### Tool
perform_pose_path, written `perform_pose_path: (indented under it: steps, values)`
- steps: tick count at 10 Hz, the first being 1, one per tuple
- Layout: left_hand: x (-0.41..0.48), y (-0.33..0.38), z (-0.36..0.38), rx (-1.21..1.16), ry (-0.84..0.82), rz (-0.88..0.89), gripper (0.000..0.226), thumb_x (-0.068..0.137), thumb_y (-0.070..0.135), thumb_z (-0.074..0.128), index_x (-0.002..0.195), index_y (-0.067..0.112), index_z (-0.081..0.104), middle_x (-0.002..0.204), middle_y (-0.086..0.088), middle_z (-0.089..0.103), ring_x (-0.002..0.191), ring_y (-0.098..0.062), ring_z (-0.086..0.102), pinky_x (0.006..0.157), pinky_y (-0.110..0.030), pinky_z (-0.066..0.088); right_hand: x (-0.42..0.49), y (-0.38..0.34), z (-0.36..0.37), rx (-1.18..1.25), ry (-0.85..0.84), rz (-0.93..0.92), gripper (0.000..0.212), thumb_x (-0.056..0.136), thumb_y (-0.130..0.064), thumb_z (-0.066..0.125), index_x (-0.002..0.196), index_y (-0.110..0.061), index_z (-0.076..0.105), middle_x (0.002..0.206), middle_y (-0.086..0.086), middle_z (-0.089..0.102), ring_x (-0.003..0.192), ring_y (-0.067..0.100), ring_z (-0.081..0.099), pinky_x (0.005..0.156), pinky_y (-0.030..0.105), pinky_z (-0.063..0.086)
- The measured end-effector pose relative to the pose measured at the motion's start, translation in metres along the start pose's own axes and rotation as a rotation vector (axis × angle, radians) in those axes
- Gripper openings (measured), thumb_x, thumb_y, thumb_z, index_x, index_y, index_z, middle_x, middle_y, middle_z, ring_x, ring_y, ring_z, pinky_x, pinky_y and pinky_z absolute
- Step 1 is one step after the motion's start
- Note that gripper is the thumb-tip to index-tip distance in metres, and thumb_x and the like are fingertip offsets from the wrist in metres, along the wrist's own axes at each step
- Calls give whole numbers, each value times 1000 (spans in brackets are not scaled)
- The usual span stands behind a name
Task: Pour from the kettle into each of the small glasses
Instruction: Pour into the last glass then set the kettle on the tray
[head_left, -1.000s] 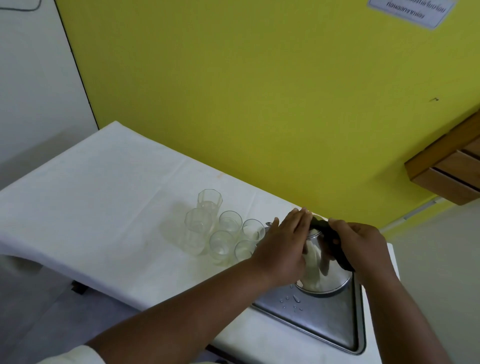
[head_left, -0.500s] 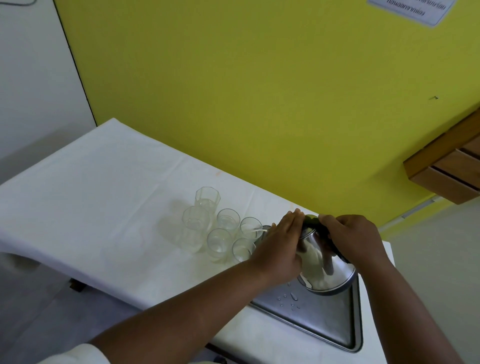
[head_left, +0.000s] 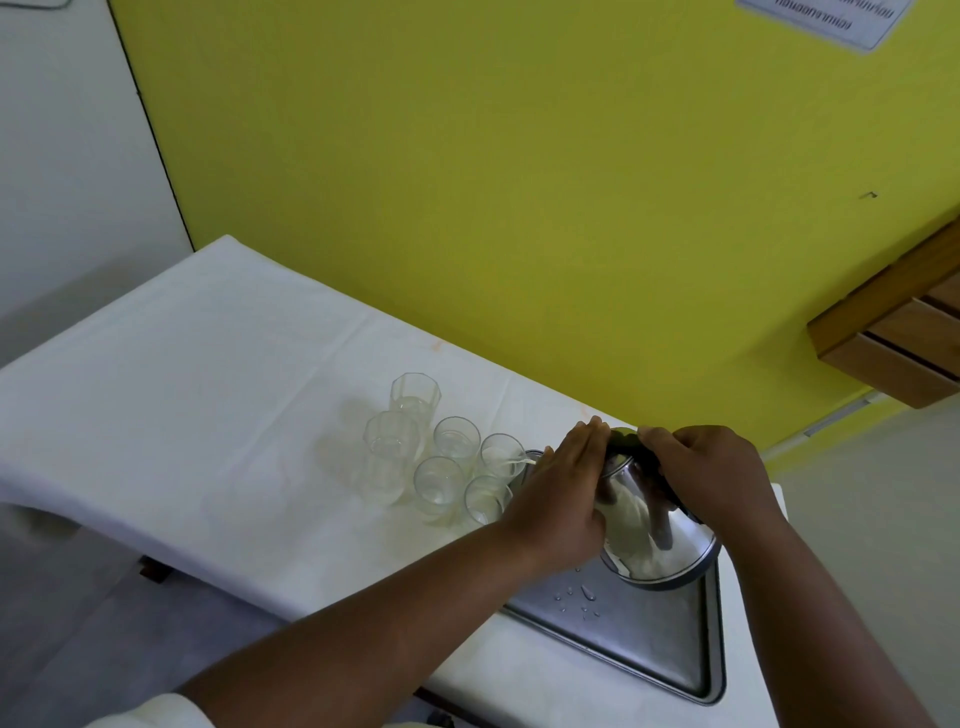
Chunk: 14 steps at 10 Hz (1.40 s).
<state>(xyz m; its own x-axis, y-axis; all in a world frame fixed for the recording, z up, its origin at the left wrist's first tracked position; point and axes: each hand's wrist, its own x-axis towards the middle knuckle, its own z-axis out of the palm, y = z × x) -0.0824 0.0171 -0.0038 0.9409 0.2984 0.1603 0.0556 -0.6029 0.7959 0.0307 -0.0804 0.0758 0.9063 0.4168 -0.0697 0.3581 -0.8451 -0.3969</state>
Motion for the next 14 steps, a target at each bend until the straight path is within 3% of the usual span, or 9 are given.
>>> perform_pose_path:
  steps: [3,4,8,11,12,14]
  values:
    - [0,0,-1,-11,-2,-7,87,76,-2,52,151,7,8,160,-10,11,147,-22,6,116,-45,13,-1,-2,-3,-1,-15,10,59,92,-45,60,66,8,62,53,19,57,67,44,64,59,38,44]
    - [0,1,-2,-10,-15,-7,86,77,-1,51,151,6,7,160,-10,10,147,-22,5,116,-45,13,-1,-3,-3,-7,-9,-4,59,92,-45,60,65,7,62,63,29,66,71,45,67,64,44,52]
    - [1,1,0,-11,-18,0,85,77,-2,50,151,6,8,160,-10,10,148,-21,4,117,-46,14,0,0,-4,-15,-7,-11,59,93,-46,60,60,3,60,60,28,64,72,45,67,63,43,51]
    - [0,0,2,-4,-13,13,86,77,-1,50,151,5,8,160,-11,10,148,-23,5,117,-48,16,3,6,-1,-7,-8,-11,56,93,-46,59,53,-7,54,51,13,54,57,32,54,58,35,40]
    - [1,-1,3,6,-14,17,85,77,0,51,151,5,8,160,-12,12,147,-24,6,117,-49,18,3,9,0,23,7,-4,59,93,-46,59,61,5,58,50,13,54,56,32,53,58,35,40]
    - [0,-1,5,54,-35,43,86,78,0,52,151,7,8,160,-10,10,148,-22,4,117,-48,15,-4,23,8,135,37,10,54,95,-40,62,61,2,67,37,2,56,53,30,56,58,35,42]
